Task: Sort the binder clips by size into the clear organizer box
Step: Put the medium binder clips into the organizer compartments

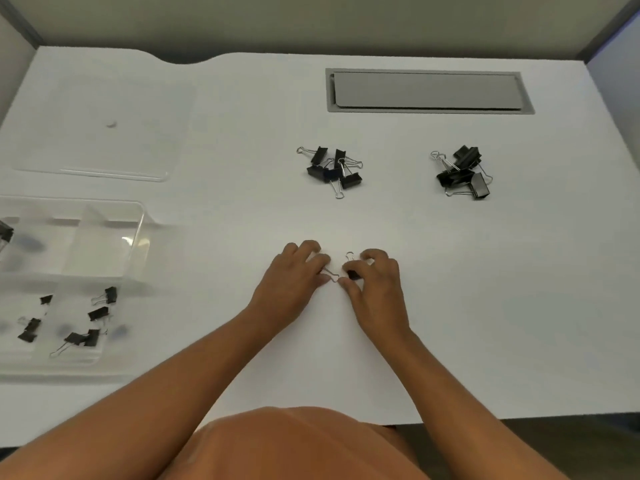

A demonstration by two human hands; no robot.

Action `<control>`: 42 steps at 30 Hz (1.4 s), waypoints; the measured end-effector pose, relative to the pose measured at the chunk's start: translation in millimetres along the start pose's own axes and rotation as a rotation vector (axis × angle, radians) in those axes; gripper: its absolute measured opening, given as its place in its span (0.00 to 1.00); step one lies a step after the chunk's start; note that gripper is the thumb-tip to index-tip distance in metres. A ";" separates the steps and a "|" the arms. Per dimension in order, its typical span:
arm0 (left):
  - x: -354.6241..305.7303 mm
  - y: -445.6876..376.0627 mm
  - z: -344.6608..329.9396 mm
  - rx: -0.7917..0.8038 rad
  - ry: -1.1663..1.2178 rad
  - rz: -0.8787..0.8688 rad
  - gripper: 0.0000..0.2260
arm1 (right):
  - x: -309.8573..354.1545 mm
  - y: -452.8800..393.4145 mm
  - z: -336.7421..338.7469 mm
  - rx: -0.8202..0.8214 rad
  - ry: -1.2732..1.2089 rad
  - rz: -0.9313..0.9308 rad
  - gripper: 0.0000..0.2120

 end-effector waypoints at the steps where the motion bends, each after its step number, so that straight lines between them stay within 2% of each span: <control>1: 1.9 2.6 1.2 -0.013 0.032 0.040 0.10 | -1.7 -0.7 1.3 -0.004 -0.019 0.002 0.06; 4: 1.7 8.9 6.8 -0.035 0.136 0.206 0.08 | -6.2 -2.4 3.7 -0.003 -0.040 0.040 0.05; 7: -0.8 15.7 14.8 -0.054 0.237 0.371 0.10 | -9.3 -5.4 8.6 -0.032 -0.112 0.058 0.08; 10: -1.2 25.1 28.0 -0.107 0.423 0.610 0.10 | -9.3 -8.1 18.8 -0.053 -0.319 -0.105 0.07; 13: -5.0 33.6 43.6 -0.150 0.634 0.820 0.07 | -1.9 -5.2 19.9 0.001 -0.484 -0.275 0.09; 16: -7.6 40.8 64.2 -0.180 0.819 0.933 0.03 | 17.1 -0.4 12.3 0.107 -0.539 -0.328 0.08; 18: -3.4 48.2 79.9 -0.207 0.950 1.004 0.07 | 36.4 3.4 4.8 0.195 -0.588 -0.327 0.08; 21: 14.0 62.1 105.0 -0.278 1.069 1.105 0.12 | 70.9 10.4 -5.2 0.299 -0.672 -0.348 0.13; 23: 28.7 72.3 123.4 -0.332 1.112 1.132 0.10 | 95.5 14.7 -10.3 0.328 -0.705 -0.373 0.13; 26: 51.2 88.5 148.2 -0.397 1.113 1.134 0.05 | 131.9 18.7 -19.0 0.376 -0.725 -0.371 0.07; 29: 79.9 111.6 170.9 -0.474 1.072 1.164 0.06 | 173.5 23.4 -39.1 0.470 -0.713 -0.310 0.07; 32: 106.4 134.3 191.7 -0.516 1.055 1.185 0.12 | 218.5 26.2 -62.5 0.523 -0.591 -0.138 0.10; 37: 149.5 174.2 228.3 -0.652 1.151 1.280 0.16 | 303.6 29.1 -111.9 0.438 -0.572 -0.006 0.13; 42: 196.6 211.3 254.5 -0.738 1.068 1.317 0.13 | 397.0 24.1 -171.7 0.394 -0.567 0.214 0.09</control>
Point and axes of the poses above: each hand's wrist, its own y-axis away from the middle knuckle, its own z-axis out of the back of the hand, x = y × z, the point moved 4 cm from there along -y, towards the middle knuckle, and after that the axes turned 12 degrees about -x, right-handed, at the moved point
